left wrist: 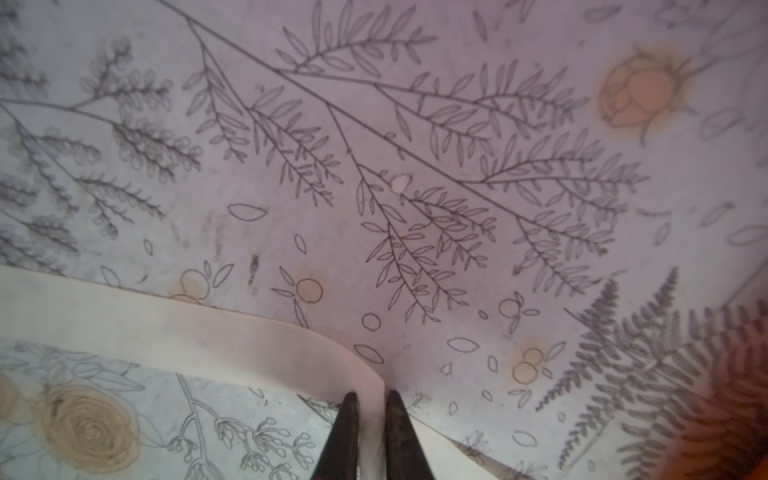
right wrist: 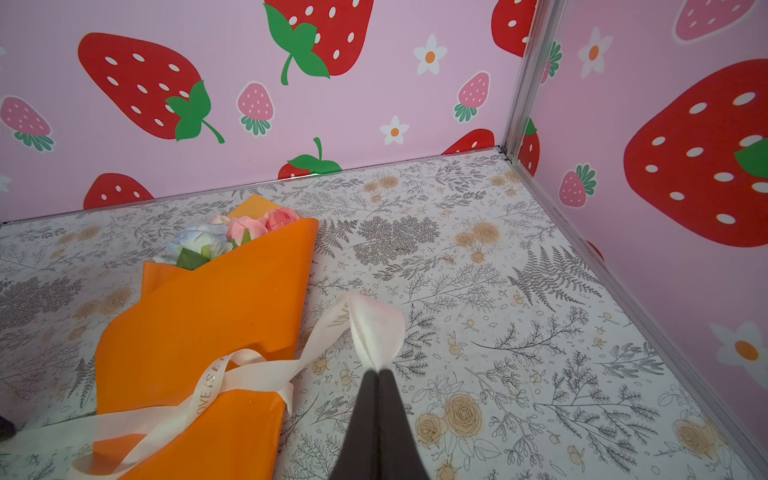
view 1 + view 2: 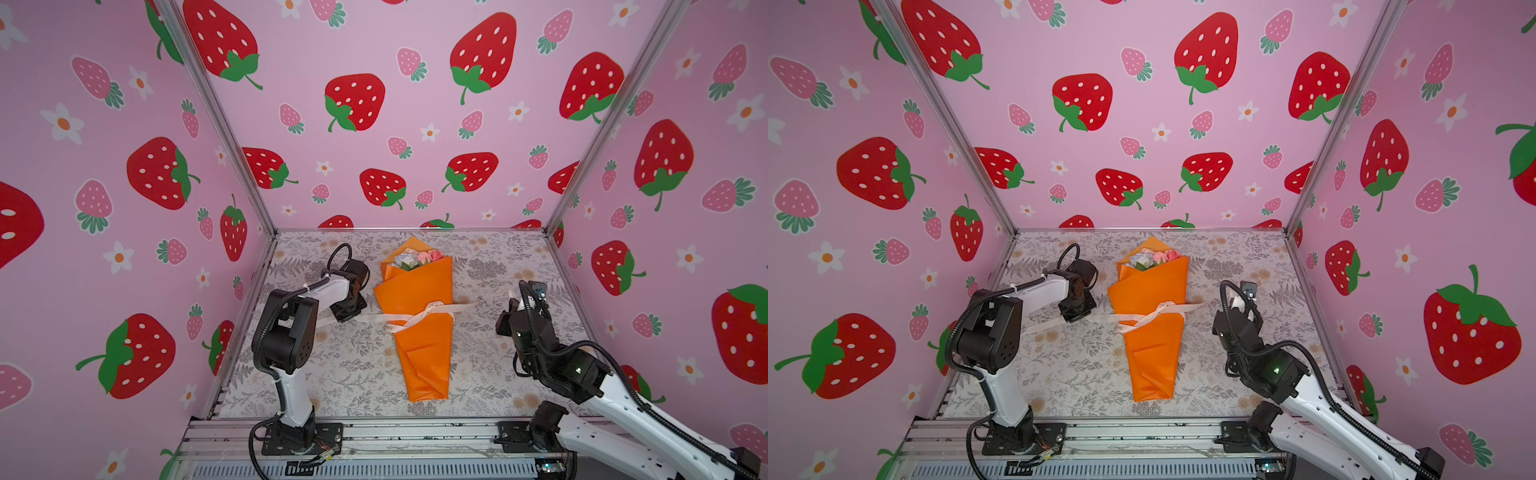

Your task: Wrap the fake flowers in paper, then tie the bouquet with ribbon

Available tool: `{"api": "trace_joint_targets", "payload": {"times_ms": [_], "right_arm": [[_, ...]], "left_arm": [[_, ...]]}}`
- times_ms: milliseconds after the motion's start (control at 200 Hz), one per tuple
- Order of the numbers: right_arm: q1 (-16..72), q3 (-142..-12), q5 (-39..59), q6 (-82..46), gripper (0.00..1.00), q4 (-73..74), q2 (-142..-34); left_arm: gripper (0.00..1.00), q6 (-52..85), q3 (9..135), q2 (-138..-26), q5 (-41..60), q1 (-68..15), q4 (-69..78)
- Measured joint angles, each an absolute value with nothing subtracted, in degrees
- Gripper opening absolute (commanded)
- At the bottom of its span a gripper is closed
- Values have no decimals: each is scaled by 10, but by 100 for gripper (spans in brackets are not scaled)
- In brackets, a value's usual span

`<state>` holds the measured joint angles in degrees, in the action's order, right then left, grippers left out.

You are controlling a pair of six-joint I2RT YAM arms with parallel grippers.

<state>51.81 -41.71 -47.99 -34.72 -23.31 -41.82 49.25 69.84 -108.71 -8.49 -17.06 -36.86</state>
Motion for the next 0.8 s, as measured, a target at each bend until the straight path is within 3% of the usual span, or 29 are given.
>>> {"api": "trace_joint_targets", "payload": {"times_ms": [240, 520, 735, 800], "right_arm": [[479, -423, -483, -364, 0, -269, -430], [268, -437, -459, -370, 0, -340, -427], [159, -391, -333, -336, 28, -293, -518], [144, -368, -280, -332, 44, -279, -568]], "left_arm": [[0, 469, 687, -1053, -71, -179, -372], [0, 449, 650, -911, -56, -183, -354], [0, 447, 568, -897, -3, -193, -312], [0, 448, 549, -889, 12, -198, -302]]}}
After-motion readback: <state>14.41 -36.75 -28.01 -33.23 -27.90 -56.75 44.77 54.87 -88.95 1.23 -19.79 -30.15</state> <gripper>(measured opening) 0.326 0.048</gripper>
